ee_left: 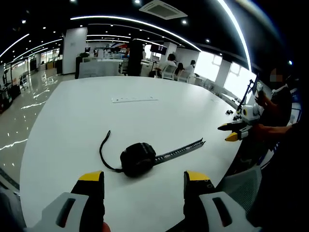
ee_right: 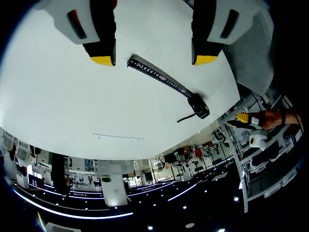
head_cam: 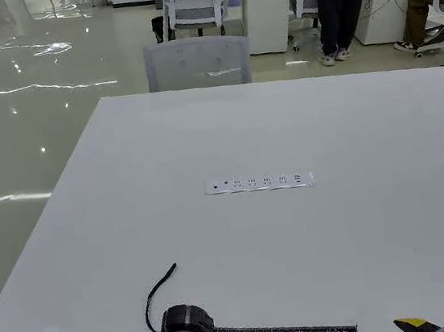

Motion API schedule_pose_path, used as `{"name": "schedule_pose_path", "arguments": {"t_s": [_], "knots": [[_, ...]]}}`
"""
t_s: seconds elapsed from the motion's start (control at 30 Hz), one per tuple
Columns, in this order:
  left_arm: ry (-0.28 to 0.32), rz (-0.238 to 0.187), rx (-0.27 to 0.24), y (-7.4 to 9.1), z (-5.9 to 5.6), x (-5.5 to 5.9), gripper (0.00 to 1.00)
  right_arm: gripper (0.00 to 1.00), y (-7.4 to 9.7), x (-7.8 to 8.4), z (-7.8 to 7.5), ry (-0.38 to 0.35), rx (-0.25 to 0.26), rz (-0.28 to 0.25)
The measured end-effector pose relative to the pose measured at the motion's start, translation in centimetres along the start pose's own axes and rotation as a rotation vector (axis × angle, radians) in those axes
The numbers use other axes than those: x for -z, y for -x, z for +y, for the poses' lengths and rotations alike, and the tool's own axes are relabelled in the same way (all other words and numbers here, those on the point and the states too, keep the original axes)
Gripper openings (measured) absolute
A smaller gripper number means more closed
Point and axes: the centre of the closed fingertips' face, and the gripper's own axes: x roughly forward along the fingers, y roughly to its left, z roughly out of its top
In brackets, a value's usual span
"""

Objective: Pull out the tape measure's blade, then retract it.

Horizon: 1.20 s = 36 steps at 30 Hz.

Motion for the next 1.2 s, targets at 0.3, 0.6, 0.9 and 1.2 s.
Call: {"name": "schedule_pose_path", "arguments": {"t_s": [0.3,0.6,0.9,1.2], "knots": [[0.014,-0.015,0.003,-0.1,0.0,-0.2,0.64,0.64,0.2,-0.5,-0.1,0.011,0.002,-0.005],[0.021,-0.017,0.004,-0.2,-0.2,-0.2,0.64,0.64,0.4,-0.3,-0.2,0.003,0.005,-0.007],[0.026,-0.015,0.010,-0.6,-0.6,-0.3,0.64,0.63,0.5,-0.1,-0.1,0.001,0.006,-0.004],[0.094,-0.018,-0.005,-2.1,-0.8,-0.1,0.64,0.62,-0.2,-0.3,-0.7,0.011,-0.012,0.017]]}}
